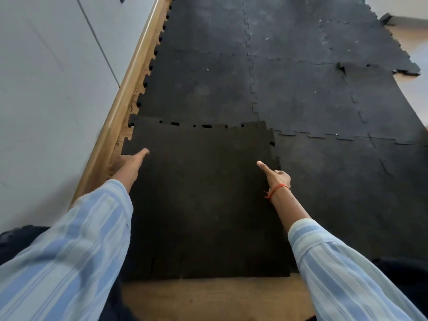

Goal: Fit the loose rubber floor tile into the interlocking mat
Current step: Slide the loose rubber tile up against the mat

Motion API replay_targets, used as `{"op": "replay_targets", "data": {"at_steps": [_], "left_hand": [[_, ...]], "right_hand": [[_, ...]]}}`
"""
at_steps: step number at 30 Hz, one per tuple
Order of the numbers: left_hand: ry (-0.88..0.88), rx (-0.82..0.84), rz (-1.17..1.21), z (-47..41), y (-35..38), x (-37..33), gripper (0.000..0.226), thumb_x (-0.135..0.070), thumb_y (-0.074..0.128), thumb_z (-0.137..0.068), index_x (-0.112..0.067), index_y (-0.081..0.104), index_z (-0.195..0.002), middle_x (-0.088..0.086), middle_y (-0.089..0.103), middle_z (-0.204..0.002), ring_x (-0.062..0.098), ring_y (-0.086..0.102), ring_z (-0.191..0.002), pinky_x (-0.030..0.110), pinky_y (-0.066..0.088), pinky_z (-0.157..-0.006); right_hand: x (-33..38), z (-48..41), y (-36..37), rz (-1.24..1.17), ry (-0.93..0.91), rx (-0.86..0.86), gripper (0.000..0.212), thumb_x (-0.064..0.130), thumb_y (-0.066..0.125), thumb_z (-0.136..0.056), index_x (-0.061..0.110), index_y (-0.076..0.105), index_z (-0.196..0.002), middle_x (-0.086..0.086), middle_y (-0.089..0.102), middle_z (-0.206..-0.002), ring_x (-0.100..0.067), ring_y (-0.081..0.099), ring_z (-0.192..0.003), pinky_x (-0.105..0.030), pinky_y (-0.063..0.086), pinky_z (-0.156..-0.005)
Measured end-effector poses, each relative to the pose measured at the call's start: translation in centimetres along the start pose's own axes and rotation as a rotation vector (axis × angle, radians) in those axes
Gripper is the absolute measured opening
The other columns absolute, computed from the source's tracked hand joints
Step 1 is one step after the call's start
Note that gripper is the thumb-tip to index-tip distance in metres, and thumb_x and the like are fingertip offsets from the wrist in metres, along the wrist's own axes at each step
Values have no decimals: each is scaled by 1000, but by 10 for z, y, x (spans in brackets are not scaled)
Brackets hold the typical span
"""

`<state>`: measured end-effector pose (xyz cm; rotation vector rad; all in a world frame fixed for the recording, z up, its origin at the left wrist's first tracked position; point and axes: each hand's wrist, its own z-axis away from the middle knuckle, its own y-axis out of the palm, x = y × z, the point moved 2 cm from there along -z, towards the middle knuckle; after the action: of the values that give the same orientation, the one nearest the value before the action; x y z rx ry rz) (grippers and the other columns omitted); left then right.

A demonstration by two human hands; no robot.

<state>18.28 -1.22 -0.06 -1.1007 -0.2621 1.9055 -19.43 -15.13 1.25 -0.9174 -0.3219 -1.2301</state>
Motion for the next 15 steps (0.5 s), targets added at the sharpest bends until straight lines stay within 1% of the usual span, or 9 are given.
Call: {"op": "replay_targets", "data": {"at_steps": [2, 3, 4, 6, 8, 9, 11, 13, 15], "left_hand": [[-67, -61, 25, -23, -9, 0, 110, -66, 73, -62, -14, 29, -149, 15, 35, -151, 38, 36, -136, 56, 34, -109], [-100, -60, 27, -24, -11, -3, 115, -72, 72, -54, -18, 30, -147, 11, 37, -149, 37, 37, -135, 58, 36, -106], [-105, -61, 27, -26, -13, -5, 116, -73, 72, -52, -19, 31, -146, 10, 38, -148, 36, 38, -134, 58, 36, -106], [-63, -57, -56, -24, -18, -10, 107, -64, 76, -64, -14, 30, -147, 12, 40, -147, 36, 38, -134, 54, 35, -108], [-21, 20, -158, -22, -19, -10, 109, -60, 77, -67, -11, 26, -150, 14, 35, -151, 37, 34, -138, 52, 33, -110], [2, 88, -212, -21, -16, -8, 115, -61, 78, -65, -11, 22, -151, 16, 30, -154, 38, 31, -140, 53, 31, -111], [46, 230, -378, -18, -8, -6, 127, -65, 79, -58, -13, 14, -154, 18, 16, -159, 40, 20, -144, 55, 27, -112], [82, 334, -630, -13, 8, -2, 133, -66, 78, -60, -16, 0, -155, 21, -7, -160, 42, 0, -147, 57, 17, -115], [166, 424, -857, 1, 25, -2, 138, -65, 78, -62, -15, -13, -153, 23, -27, -155, 43, -18, -144, 59, 7, -117]], "right_hand": [[3, -3, 14, -47, -5, 33, 94, 75, 75, -23, 24, 62, -101, -6, 56, -128, -33, 48, -122, -55, 42, -102], [6, -7, 20, -61, -23, 46, 91, 74, 76, -24, 24, 62, -99, -6, 56, -128, -33, 47, -122, -54, 41, -102], [9, -9, 25, -63, -26, 57, 88, 72, 78, -29, 23, 63, -101, -6, 56, -130, -33, 47, -123, -54, 40, -103], [17, -6, 33, -45, -15, 102, 93, 71, 79, -40, 16, 61, -113, -8, 57, -130, -33, 51, -121, -52, 43, -101], [16, -5, 37, -16, 2, 156, 97, 72, 74, -53, 10, 54, -125, -6, 58, -124, -34, 53, -119, -45, 47, -94], [12, -5, 38, 8, 26, 151, 99, 74, 72, -56, 11, 51, -129, -3, 54, -122, -35, 49, -123, -43, 46, -91], [4, -2, 45, 152, 14, 118, 101, 78, 67, -56, 14, 49, -132, -7, 48, -133, -36, 40, -130, -46, 40, -99], [-2, 9, 55, 394, -35, 126, 87, 72, 68, -64, 17, 50, -130, -15, 39, -143, -37, 32, -135, -48, 34, -109], [-7, 16, 63, 613, -60, 121, 81, 65, 71, -68, 18, 48, -129, -19, 31, -147, -38, 27, -138, -47, 28, -113]]}}
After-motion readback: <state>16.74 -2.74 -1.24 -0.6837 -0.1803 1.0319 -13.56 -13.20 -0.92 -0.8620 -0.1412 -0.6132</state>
